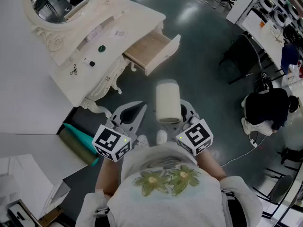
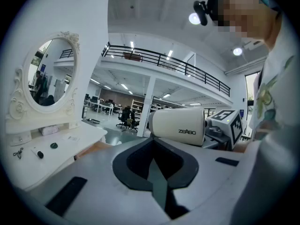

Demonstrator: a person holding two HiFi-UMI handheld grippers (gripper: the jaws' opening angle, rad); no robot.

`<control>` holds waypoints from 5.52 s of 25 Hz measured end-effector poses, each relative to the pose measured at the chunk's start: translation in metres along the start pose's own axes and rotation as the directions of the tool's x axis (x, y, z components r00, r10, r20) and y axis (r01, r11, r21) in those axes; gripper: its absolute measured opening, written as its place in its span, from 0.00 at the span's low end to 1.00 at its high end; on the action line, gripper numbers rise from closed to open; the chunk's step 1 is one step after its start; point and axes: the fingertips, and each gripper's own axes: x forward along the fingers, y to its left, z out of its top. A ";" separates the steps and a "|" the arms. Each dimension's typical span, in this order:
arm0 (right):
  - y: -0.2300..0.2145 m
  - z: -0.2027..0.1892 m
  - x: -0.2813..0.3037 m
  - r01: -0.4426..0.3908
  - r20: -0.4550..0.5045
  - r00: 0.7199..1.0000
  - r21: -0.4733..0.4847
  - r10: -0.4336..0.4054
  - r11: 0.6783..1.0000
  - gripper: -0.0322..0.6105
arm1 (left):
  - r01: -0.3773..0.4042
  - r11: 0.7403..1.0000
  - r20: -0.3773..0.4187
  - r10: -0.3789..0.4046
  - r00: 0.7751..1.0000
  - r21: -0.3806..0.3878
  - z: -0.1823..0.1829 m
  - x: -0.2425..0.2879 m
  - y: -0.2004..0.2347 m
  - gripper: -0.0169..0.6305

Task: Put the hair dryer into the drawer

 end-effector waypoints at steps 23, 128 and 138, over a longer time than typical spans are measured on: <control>-0.029 -0.015 -0.020 -0.086 -0.006 0.996 -0.155 0.086 0.984 0.43 | -0.117 0.993 0.027 0.117 0.993 -0.009 -0.008 0.033 -0.018 0.04; -0.273 -0.064 0.306 -0.466 -0.456 0.871 -0.643 0.186 0.607 0.43 | -0.219 0.951 -0.162 0.186 0.969 -0.217 0.007 0.221 0.345 0.04; -0.271 -0.071 0.315 -0.498 -0.480 0.854 -0.642 0.200 0.584 0.43 | -0.227 0.951 -0.165 0.194 0.967 -0.210 0.011 0.220 0.351 0.04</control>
